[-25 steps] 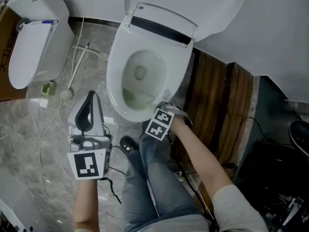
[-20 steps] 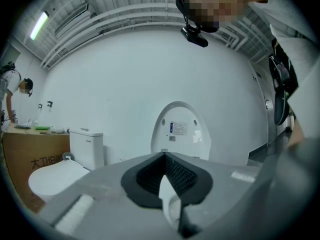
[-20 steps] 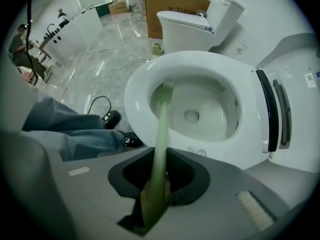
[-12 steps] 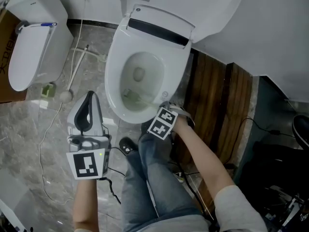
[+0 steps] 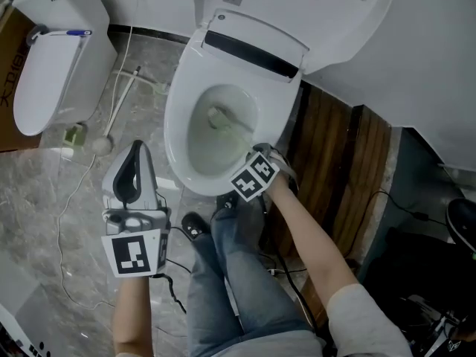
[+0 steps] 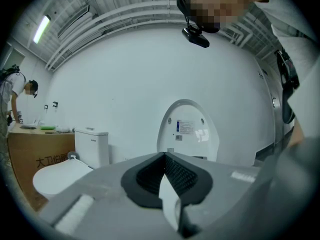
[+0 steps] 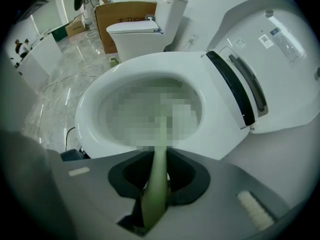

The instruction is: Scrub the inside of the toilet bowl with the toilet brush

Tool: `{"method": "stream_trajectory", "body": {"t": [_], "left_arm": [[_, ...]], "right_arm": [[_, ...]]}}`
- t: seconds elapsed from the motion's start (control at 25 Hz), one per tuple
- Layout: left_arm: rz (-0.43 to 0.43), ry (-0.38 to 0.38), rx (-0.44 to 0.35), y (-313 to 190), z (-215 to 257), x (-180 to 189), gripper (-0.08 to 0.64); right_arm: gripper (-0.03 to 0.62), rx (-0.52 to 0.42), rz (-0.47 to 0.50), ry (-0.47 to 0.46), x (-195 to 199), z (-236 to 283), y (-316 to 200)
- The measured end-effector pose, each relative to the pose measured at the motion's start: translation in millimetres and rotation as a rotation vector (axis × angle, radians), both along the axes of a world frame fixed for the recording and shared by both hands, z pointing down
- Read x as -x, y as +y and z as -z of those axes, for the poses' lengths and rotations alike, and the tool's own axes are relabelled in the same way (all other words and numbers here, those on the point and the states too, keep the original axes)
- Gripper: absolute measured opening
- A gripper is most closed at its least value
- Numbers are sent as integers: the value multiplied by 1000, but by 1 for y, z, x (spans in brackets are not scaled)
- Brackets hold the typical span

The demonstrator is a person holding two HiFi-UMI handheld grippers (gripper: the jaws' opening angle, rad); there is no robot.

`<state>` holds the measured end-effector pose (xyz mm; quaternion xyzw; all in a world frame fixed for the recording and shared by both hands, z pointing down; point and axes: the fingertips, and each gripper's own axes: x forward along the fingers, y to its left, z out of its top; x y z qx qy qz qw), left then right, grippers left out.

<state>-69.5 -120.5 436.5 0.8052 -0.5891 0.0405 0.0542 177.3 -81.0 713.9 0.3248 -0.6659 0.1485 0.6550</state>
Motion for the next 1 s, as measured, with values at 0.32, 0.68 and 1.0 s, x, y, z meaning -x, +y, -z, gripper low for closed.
{"method": "stream_trajectory", "body": {"t": [0.32,0.68,1.0], "left_arm": [[50,-5,14,-21,-7,9,2],[103,-5,16,-42,-12,17,2],[112,24,-11,-50,-11,19,2]], "right_arm": [[74,-113,54,36,6,-2,-54],[74,-194,226,202,5,-11,-105],[72,-189,297,352,-16,-16,-123]]}}
